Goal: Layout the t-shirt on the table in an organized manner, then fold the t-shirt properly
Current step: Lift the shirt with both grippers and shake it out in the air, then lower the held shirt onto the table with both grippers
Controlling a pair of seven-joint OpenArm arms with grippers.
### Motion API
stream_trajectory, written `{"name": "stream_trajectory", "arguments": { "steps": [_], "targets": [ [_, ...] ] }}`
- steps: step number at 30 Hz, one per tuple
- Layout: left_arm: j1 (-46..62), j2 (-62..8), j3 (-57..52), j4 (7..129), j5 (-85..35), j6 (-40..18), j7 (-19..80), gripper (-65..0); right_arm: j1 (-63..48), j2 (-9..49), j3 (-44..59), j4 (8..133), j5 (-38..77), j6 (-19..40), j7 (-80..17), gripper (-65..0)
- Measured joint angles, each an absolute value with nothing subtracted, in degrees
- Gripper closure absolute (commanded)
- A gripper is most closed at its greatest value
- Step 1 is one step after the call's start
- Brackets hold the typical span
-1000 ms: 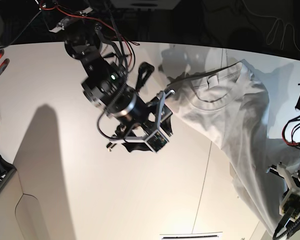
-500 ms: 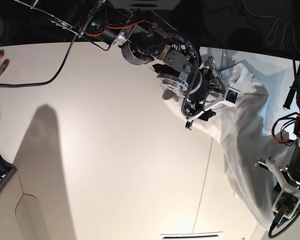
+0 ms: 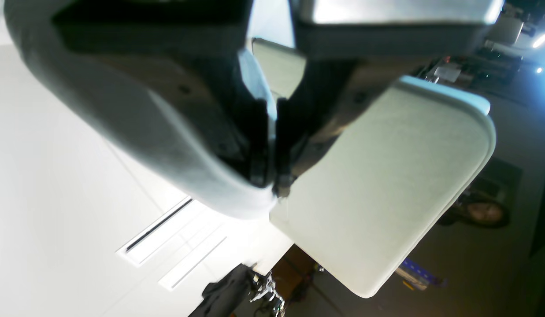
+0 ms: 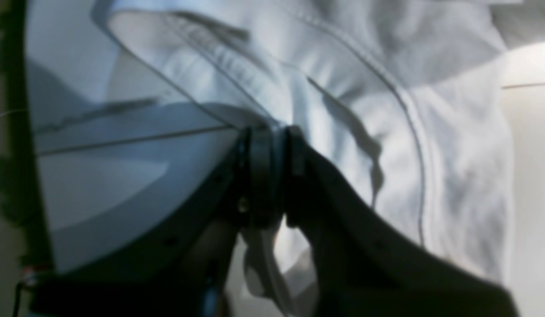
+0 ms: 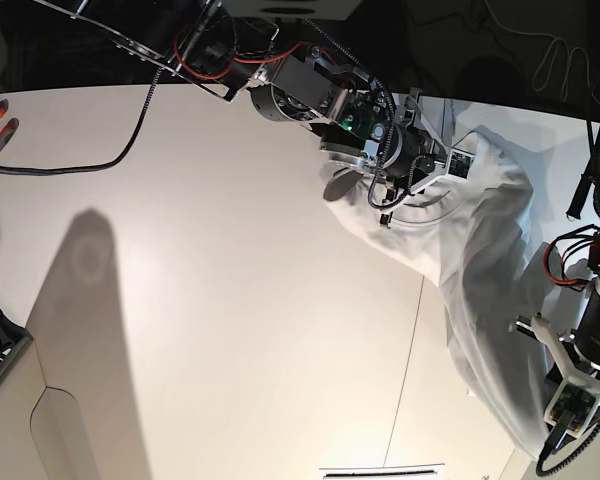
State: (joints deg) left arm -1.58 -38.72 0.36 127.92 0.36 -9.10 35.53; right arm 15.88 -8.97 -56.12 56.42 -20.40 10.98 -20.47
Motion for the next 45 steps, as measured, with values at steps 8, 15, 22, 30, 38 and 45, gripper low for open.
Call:
{"name": "stream_trajectory", "arguments": {
  "steps": [8, 15, 22, 30, 38, 45],
  "targets": [
    [-1.6, -38.7, 0.4, 127.9, 0.4, -9.2, 35.5, 0.0, 15.4, -3.5, -55.9, 75.4, -30.6, 3.4, -33.8, 0.0],
    [-1.6, -38.7, -0.3, 127.9, 5.2, -8.8, 37.2, 0.0, 14.0, 1.5, -50.8, 97.6, -35.8, 3.8, -42.8, 0.0],
    [-1.1, -39.4, -6.7, 127.9, 7.0, -8.7, 42.0, 0.0, 6.0, 6.7, -34.8, 112.3, -36.0, 3.5, -43.0, 0.0],
    [3.3, -39.5, -14.8, 128.0, -3.1, -21.0, 49.6, 0.0, -3.7, 13.3, -27.7, 124.1, -31.3, 7.3, -43.3, 0.0],
    [12.4, -39.5, -24.9, 132.2, -16.1, -27.6, 57.1, 0.0, -10.9, 16.3, -28.0, 134.1, -30.7, 8.5, -43.2, 0.0],
    [19.2, -40.7, -45.5, 134.3, -42.3, -36.8, 64.9, 0.0, -13.5, 16.1, -28.0, 133.7, -28.3, 8.7, -44.1, 0.0]
  ]
}}
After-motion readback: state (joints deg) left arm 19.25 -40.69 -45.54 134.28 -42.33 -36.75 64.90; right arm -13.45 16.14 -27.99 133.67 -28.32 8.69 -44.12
